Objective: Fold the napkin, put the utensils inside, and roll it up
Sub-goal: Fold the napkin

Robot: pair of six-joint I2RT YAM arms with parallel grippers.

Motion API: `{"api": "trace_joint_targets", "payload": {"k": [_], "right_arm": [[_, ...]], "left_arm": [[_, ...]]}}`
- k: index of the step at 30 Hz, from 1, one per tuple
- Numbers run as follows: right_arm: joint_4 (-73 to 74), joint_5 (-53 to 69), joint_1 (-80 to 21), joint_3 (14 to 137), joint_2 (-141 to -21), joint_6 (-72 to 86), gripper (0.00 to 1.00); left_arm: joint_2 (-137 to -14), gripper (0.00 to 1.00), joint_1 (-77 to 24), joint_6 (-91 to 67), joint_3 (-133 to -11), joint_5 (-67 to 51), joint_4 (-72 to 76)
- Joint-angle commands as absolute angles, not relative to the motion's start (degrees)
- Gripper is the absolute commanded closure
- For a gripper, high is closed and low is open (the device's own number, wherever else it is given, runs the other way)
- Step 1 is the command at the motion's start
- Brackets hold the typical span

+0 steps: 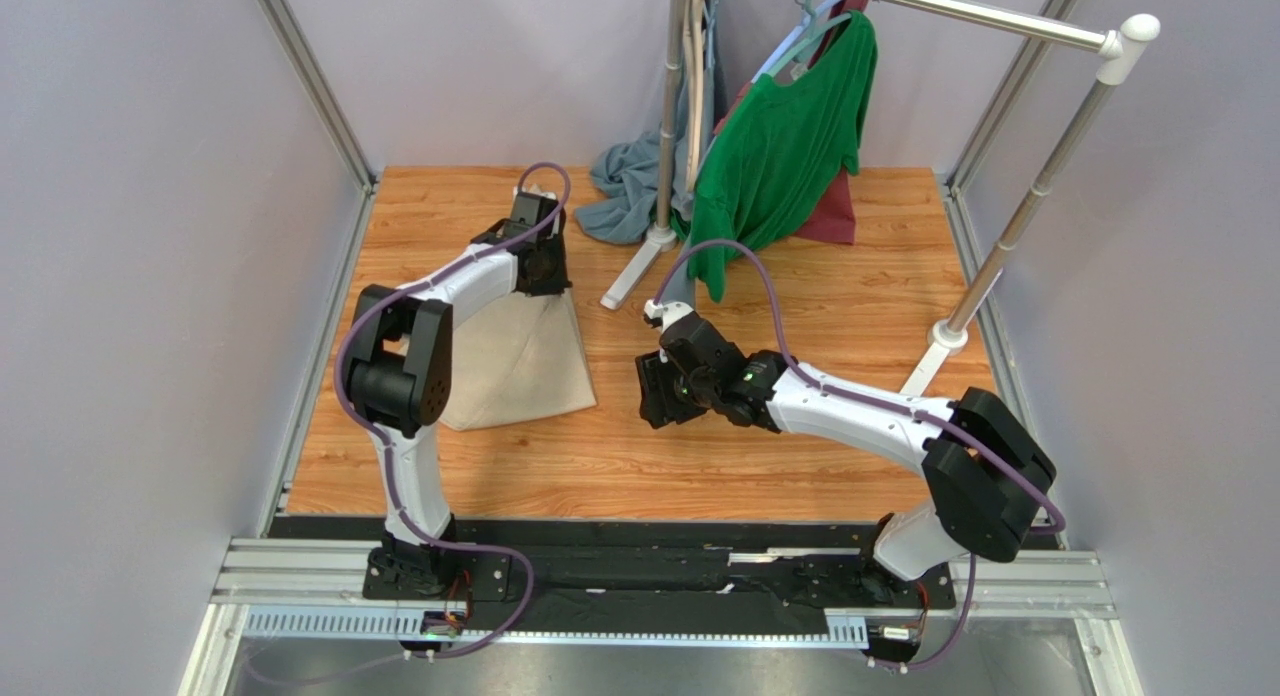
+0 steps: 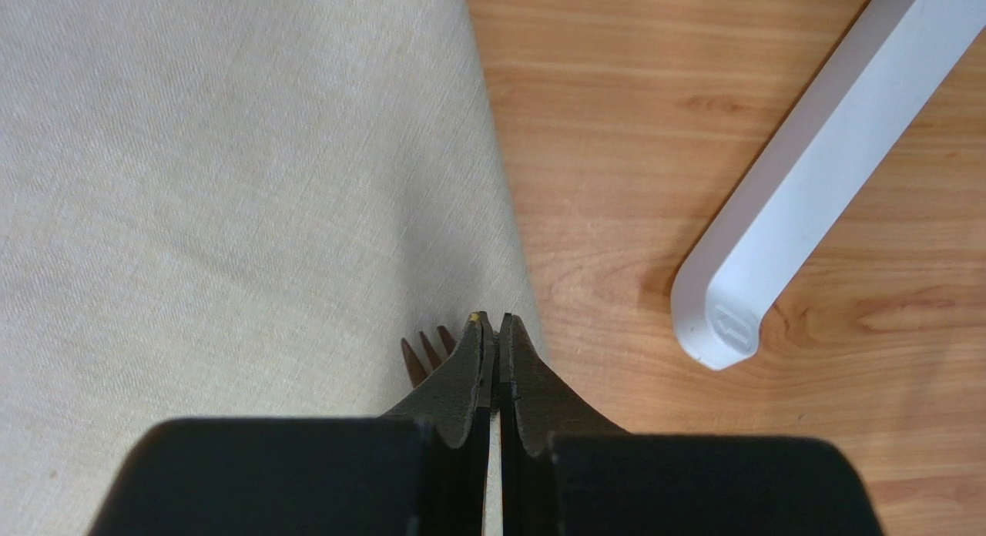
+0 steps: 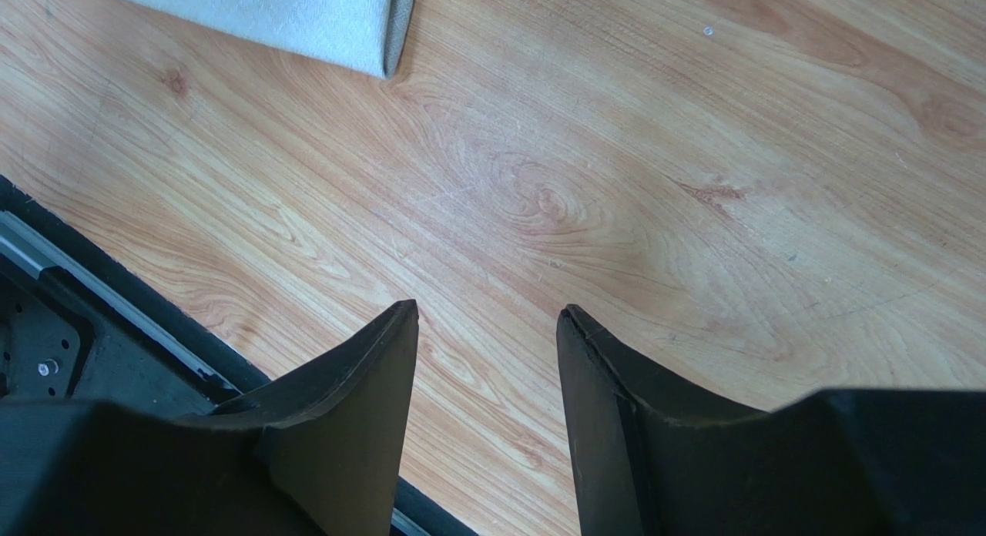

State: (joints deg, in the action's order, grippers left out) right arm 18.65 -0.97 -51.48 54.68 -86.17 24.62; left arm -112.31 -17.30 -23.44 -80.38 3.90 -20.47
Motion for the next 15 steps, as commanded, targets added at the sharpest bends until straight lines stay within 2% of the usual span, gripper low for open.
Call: {"api": "trace_joint_targets", "payload": {"k": [1, 15], "right_arm": [[18.1, -0.8, -51.2, 55.4, -86.8, 25.1, 0.48], [18.2, 1.1, -51.2, 56.0, -88.5, 25.5, 0.48]], "left_arm": [[-114.0, 1.00, -16.7, -21.8, -84.5, 3.0, -20.3], [-117.0, 1.00, -15.8, -21.1, -87.6, 4.1, -22.0]]}}
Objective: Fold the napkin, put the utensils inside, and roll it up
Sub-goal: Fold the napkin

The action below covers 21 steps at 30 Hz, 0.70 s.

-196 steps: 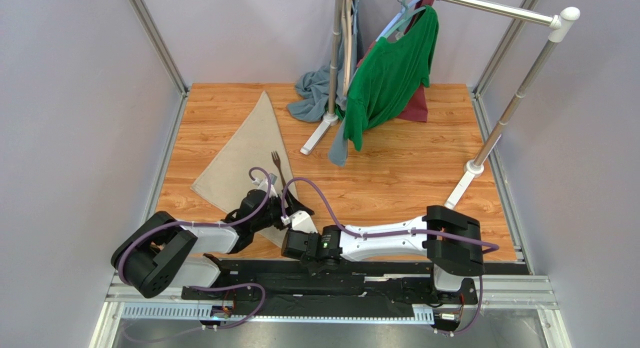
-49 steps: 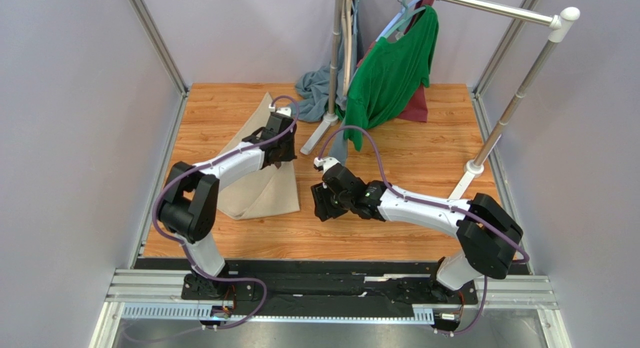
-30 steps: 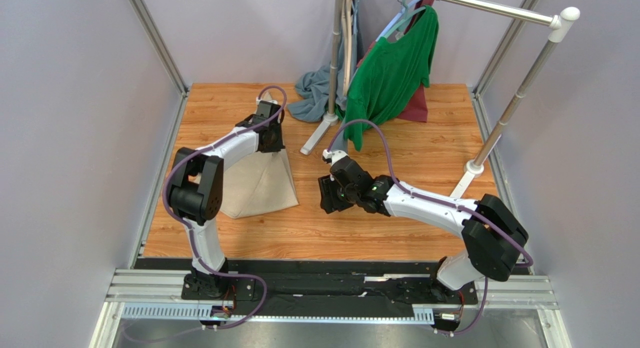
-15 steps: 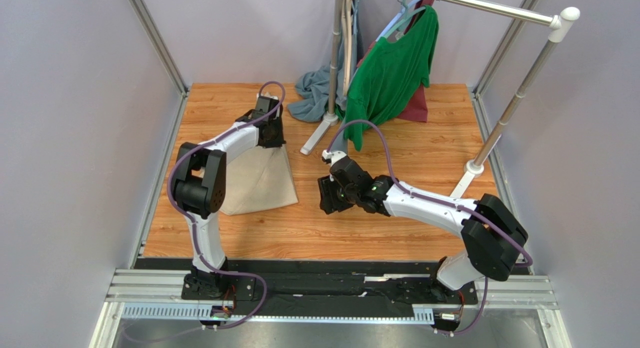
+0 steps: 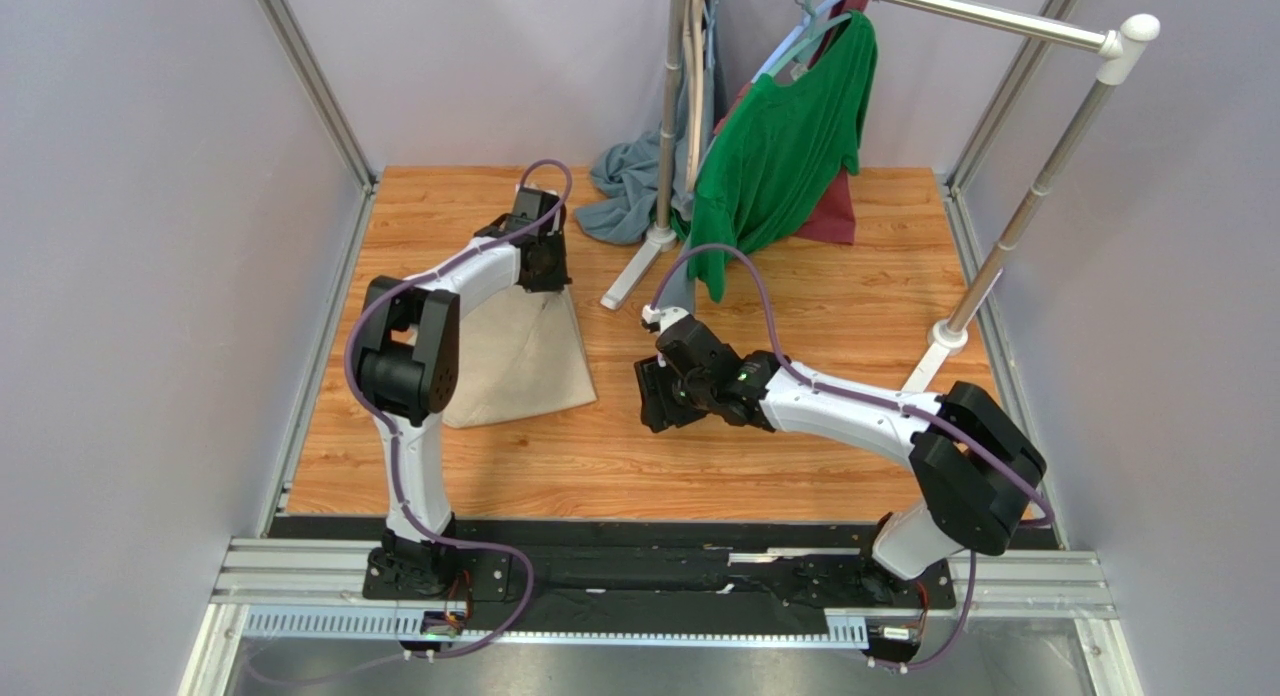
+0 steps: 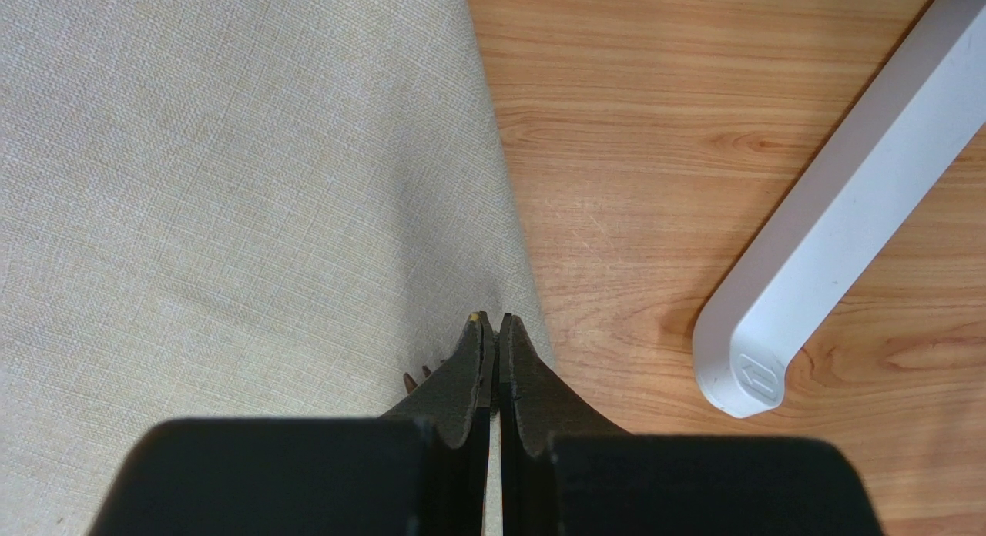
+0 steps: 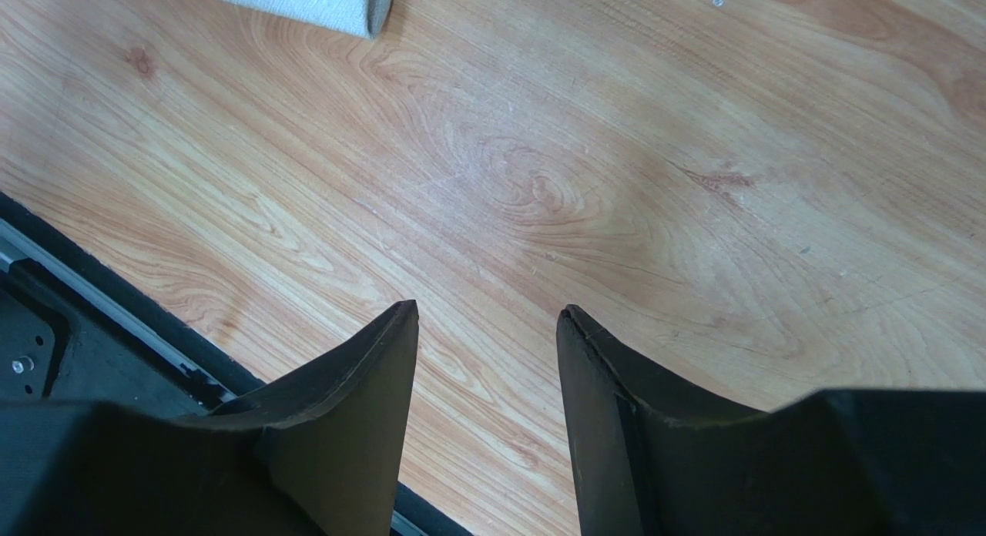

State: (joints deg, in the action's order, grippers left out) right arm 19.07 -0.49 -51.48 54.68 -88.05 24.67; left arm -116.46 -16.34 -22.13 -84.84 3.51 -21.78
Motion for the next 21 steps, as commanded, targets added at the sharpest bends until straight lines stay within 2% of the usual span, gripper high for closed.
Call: {"api": "trace_joint_targets", "payload": {"k": [1, 9, 17, 21], "right_arm": [[18.2, 1.1, -51.2, 55.9, -88.5, 25.5, 0.49], [17.8, 1.4, -51.2, 55.7, -88.9, 25.8, 0.49], [15.0, 3.5, -51.3, 55.5, -90.3, 26.9, 0.49], [13.5, 4.3, -51.3, 55.5, -91.0, 27.5, 0.49]], "left_arm": [[-117.2, 1.00, -15.8, -21.1, -87.6, 3.9, -21.9], [-117.9, 0.98, -15.7, -20.7, -88.5, 2.5, -21.4], [-117.9, 0.88, -15.7, -20.2, -89.6, 1.0, -20.3], [-117.6, 0.58, -15.6, -19.5, -90.0, 1.8, -21.1]]}}
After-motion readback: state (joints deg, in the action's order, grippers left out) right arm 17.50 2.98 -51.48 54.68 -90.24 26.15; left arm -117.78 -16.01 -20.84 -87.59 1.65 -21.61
